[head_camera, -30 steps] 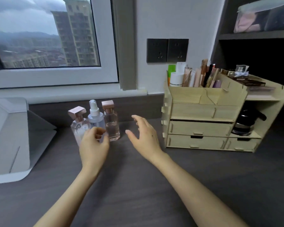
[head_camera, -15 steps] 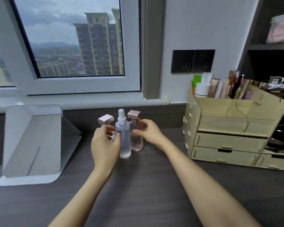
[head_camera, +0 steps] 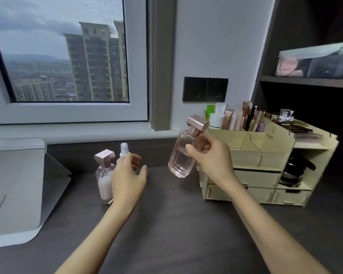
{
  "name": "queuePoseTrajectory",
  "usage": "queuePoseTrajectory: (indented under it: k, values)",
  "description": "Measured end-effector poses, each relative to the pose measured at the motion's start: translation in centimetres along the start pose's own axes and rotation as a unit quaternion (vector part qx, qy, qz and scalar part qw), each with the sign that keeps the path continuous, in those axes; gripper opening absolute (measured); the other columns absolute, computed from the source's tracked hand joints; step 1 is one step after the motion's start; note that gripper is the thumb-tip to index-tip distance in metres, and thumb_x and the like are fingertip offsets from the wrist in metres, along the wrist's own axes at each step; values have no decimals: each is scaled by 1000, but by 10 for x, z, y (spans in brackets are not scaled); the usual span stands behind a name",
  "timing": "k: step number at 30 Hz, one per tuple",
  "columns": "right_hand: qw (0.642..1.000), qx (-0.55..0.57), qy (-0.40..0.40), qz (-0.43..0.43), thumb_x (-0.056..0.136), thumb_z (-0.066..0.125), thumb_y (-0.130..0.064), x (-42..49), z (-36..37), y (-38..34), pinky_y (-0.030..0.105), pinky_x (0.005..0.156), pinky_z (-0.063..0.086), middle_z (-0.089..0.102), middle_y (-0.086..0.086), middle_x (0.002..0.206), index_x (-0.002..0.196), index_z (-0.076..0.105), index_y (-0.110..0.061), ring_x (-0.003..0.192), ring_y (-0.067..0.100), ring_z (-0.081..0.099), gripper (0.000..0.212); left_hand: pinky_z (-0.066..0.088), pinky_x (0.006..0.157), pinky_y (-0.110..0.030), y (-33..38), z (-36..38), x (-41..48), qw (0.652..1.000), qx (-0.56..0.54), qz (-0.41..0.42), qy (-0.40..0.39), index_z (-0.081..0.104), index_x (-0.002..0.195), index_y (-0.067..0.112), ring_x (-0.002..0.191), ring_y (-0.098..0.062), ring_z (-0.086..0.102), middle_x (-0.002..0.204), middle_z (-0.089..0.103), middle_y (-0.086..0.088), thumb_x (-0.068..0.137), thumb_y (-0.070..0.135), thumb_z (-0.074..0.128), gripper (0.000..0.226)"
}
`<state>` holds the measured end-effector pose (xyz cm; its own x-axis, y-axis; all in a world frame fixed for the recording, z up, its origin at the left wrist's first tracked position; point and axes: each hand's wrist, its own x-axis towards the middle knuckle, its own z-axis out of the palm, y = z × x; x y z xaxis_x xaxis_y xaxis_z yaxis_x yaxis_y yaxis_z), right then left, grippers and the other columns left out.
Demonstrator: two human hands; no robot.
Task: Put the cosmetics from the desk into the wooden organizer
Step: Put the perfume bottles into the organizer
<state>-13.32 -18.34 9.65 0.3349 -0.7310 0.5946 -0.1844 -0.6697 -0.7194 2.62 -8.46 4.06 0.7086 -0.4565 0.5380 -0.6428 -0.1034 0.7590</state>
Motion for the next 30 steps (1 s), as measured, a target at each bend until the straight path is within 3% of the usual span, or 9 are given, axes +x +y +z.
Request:
queuePoseTrajectory:
  k: [4, 7, 11, 16, 19, 25, 30]
  values:
    - [997, -13, 65, -50, 82, 68, -20, 32, -73, -15, 3, 57, 40, 60, -16, 75, 90, 62, -22, 61, -11, 54, 10, 44, 73, -27, 23, 16, 3, 998, -33, 40, -39, 59, 88, 13, 69, -13, 54, 85, 57, -1, 78, 6, 65, 13]
    - [993, -66, 84, -47, 83, 67, -19, 66, -100, -2, 14, 64, 44, 64, -4, 82, 94, 62, -17, 69, -1, 56, 12, 48, 73, -30, 36, 27, 4, 995, -50, 60, -58, 59, 86, 16, 67, -5, 52, 84, 56, 1, 77, 8, 65, 13]
    - [993, -114, 26, 10, 83, 68, -21, 100, -101, 33, 41, 81, 52, 67, 10, 98, 104, 63, -7, 90, 26, 63, 25, 48, 73, -29, 46, 37, 7, 992, -56, 74, -79, 61, 86, 13, 70, -11, 55, 83, 57, 2, 78, 7, 64, 11]
    - [993, -100, -37, 46, 86, 65, -16, 105, -82, 57, 25, 77, 47, 63, 7, 107, 119, 57, -4, 94, 18, 57, 36, 50, 74, -32, 48, 48, 15, 988, -41, 86, -118, 60, 77, 19, 74, -17, 59, 85, 62, -1, 78, 7, 62, 12]
    - [993, -78, -69, 61, 89, 62, -15, 106, -76, 66, 12, 68, 39, 59, 1, 106, 120, 55, -9, 95, 14, 54, 33, 48, 73, -27, 49, 56, 17, 986, -37, 87, -138, 59, 78, 22, 76, -14, 58, 86, 62, 1, 79, 9, 61, 13]
    - [988, -22, -121, 89, 89, 59, -8, 116, -72, 78, 40, 107, 40, 58, 6, 128, 130, 50, -9, 122, 25, 52, 41, 41, 66, -12, 47, 67, 17, 979, -32, 92, -178, 59, 76, 23, 77, -9, 57, 86, 59, 4, 81, 10, 59, 14]
    - [984, 10, -148, 96, 91, 54, -2, 122, -70, 80, 39, 107, 40, 58, 2, 121, 132, 49, -9, 122, 20, 51, 42, 39, 63, -4, 44, 71, 16, 978, -22, 99, -183, 62, 78, 20, 74, -2, 55, 83, 57, 7, 81, 10, 58, 11]
